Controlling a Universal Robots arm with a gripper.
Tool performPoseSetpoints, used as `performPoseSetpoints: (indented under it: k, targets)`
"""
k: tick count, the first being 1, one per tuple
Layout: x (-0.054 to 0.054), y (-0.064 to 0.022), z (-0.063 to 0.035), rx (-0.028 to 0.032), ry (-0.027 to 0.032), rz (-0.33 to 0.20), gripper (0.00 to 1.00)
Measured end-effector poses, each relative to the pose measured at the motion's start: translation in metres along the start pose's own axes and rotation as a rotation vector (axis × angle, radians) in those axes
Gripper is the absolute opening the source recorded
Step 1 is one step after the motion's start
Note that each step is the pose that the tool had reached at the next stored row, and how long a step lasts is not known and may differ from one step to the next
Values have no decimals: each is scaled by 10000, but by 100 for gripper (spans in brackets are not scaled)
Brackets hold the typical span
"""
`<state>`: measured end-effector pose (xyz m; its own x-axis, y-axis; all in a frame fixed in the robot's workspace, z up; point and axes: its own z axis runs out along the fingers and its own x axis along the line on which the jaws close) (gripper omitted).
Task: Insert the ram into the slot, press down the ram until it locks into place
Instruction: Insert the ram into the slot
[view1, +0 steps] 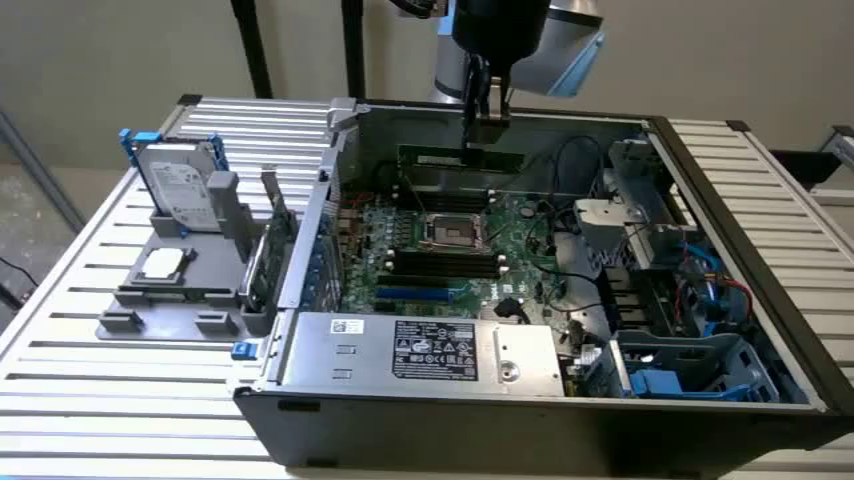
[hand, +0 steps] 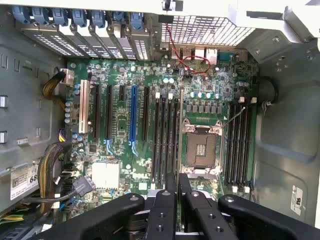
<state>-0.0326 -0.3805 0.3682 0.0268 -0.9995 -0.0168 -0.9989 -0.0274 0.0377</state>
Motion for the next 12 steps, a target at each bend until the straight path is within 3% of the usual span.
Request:
performPoseSetpoints:
  k: [12]
  targets:
    - [0,0,0,0,1,0,14]
